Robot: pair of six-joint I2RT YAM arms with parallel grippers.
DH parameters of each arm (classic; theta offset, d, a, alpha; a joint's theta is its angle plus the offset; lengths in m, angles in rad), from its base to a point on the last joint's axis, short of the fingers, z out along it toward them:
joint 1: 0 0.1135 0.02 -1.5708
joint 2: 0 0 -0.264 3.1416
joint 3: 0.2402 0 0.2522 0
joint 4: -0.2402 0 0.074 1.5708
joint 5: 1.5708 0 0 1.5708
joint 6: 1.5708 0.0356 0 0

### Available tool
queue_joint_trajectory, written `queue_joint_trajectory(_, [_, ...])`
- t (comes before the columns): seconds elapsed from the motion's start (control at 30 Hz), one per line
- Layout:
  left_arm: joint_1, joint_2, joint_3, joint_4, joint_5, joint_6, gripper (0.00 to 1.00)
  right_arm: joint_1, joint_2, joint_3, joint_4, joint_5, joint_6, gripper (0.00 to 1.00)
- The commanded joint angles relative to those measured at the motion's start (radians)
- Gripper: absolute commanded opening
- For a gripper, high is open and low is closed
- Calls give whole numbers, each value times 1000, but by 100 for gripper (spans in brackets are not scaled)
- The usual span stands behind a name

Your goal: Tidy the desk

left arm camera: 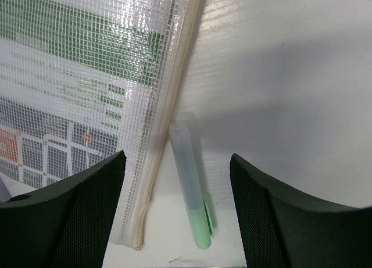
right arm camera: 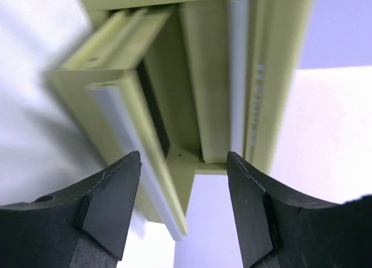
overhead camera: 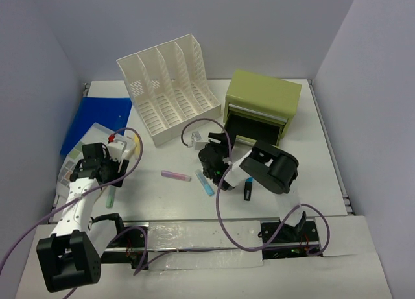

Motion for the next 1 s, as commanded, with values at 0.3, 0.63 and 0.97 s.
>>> queue_joint_trajectory(0.3, [6, -73, -4, -24, -9, -48, 80, 101, -335, 8, -371, 118, 444, 77])
queue_joint_trajectory(0.63, [6, -110, -16, -32, -18, -55, 80, 49, -766, 136, -1440, -643, 1685, 74])
queue_joint_trajectory(0.97, [6, -101, -21, -28, -20, -54, 80, -129, -952, -153, -1489, -847, 1993, 74])
